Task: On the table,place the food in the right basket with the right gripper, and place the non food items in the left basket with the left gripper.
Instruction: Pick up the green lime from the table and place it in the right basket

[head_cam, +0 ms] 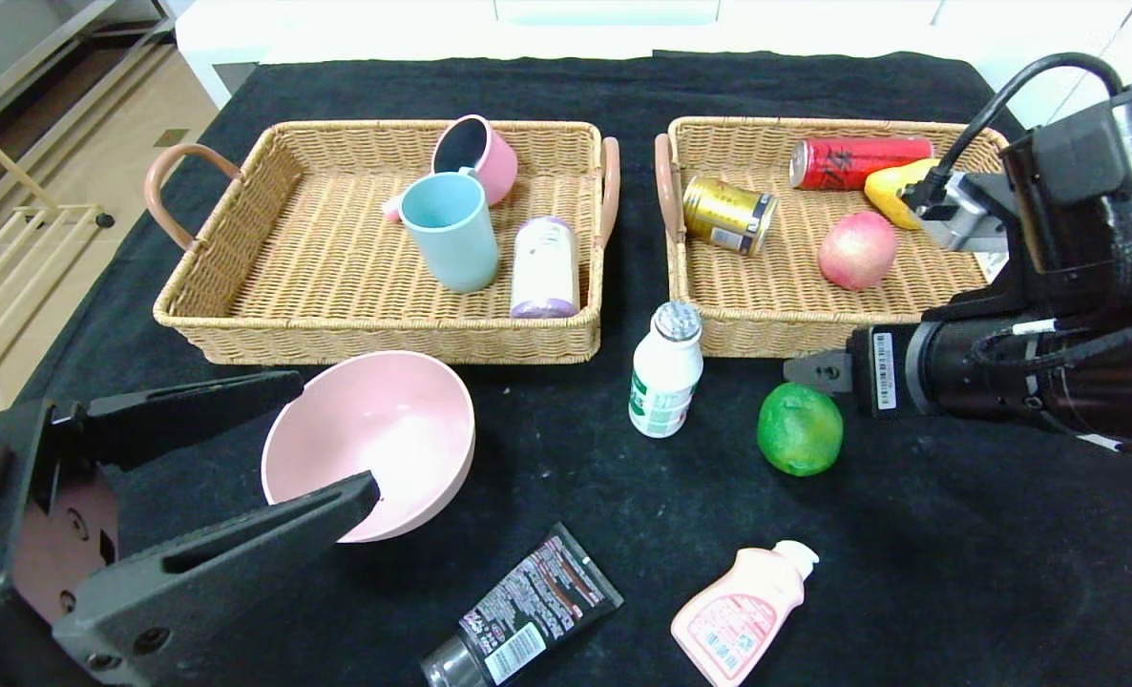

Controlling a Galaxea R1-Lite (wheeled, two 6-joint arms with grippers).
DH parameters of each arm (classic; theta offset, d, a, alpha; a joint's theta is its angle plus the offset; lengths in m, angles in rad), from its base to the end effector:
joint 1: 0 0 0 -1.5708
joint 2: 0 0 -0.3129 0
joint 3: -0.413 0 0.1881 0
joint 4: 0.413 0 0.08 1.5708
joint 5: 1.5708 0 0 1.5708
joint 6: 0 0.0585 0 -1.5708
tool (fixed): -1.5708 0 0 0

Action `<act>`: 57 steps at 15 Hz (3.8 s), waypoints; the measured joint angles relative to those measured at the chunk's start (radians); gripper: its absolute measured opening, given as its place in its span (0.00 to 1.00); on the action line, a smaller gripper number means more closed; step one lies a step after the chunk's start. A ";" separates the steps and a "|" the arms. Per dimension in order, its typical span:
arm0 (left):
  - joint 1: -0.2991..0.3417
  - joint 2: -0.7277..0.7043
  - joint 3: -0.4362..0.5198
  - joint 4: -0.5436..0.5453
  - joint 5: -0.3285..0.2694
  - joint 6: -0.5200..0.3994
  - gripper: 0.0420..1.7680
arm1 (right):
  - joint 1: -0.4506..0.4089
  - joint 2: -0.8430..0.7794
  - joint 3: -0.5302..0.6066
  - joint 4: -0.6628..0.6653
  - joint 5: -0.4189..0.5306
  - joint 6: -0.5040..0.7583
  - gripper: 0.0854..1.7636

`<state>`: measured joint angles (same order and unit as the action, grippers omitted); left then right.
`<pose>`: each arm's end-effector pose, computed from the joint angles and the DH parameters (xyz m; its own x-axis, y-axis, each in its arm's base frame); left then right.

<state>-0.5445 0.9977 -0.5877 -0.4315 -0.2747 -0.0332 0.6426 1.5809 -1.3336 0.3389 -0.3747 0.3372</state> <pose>0.1241 -0.0937 0.2664 0.6826 -0.7305 0.0207 0.7308 0.6821 -0.0274 0.2535 0.1631 0.2695 0.8400 0.1716 -0.5148 -0.1494 0.9851 0.0845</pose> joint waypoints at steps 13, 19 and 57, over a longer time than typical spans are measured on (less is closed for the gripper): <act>0.000 0.000 -0.001 0.000 0.000 0.000 0.97 | -0.001 0.153 -0.026 -0.009 -0.035 0.083 0.96; 0.000 0.001 0.000 0.000 0.000 0.000 0.97 | -0.006 0.208 -0.047 -0.010 -0.038 0.117 0.96; 0.000 0.007 0.003 0.000 0.000 0.000 0.97 | -0.050 0.019 -0.083 -0.046 -0.038 -0.039 0.63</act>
<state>-0.5445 1.0049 -0.5845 -0.4315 -0.2745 -0.0332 0.5930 1.5996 -1.4168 0.2934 -0.4126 0.2983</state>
